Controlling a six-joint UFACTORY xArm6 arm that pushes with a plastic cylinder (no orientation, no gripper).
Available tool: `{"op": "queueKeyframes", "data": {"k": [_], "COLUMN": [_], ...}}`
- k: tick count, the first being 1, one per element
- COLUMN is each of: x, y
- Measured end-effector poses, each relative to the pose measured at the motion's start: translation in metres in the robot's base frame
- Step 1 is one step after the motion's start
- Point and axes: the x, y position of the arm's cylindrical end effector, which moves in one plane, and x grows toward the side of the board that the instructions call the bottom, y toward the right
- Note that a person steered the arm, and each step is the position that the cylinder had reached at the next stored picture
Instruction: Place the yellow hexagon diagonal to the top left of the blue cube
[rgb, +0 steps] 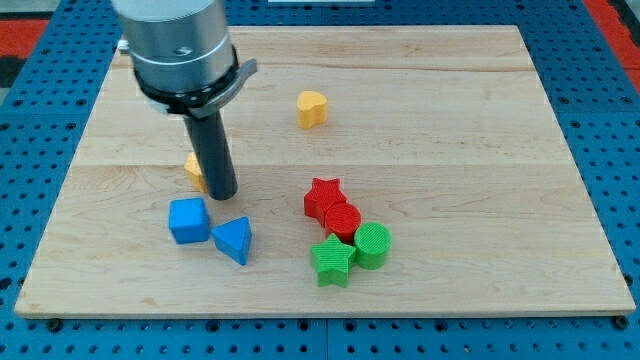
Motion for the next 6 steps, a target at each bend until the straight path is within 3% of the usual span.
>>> {"op": "queueKeyframes", "data": {"k": [2,3,5,6], "x": [-0.056,-0.059,-0.016,0.001], "y": [0.029,0.017,-0.084,-0.106]}}
